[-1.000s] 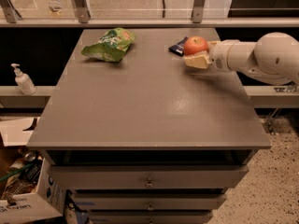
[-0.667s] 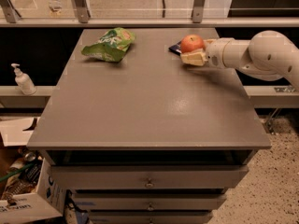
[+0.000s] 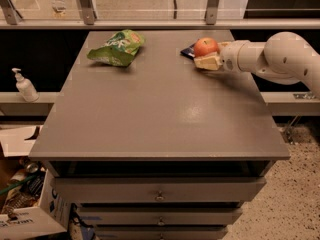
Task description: Move apple near rxbar blueberry
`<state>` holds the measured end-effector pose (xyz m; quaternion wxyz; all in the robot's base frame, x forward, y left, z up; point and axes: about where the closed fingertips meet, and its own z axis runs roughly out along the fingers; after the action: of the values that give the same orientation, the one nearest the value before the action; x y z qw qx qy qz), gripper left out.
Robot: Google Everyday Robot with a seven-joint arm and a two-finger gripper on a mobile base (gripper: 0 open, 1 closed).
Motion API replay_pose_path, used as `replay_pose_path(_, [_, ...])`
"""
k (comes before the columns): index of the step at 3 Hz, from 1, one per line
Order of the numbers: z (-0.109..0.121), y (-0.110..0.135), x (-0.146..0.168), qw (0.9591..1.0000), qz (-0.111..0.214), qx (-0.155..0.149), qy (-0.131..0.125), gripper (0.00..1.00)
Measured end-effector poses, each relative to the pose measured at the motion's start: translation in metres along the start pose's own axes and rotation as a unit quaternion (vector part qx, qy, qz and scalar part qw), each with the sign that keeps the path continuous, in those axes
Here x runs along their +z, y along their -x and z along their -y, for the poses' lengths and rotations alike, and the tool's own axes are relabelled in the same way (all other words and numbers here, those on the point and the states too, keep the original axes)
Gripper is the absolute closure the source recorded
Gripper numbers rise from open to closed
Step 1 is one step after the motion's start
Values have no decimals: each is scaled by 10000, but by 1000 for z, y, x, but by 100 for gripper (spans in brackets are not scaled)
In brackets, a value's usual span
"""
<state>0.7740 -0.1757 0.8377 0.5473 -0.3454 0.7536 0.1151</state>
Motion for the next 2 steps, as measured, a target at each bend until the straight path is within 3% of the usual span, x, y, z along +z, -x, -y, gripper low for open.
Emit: replay_pose_path(2, [21, -13, -3, 9998, -158, -67, -132, 100])
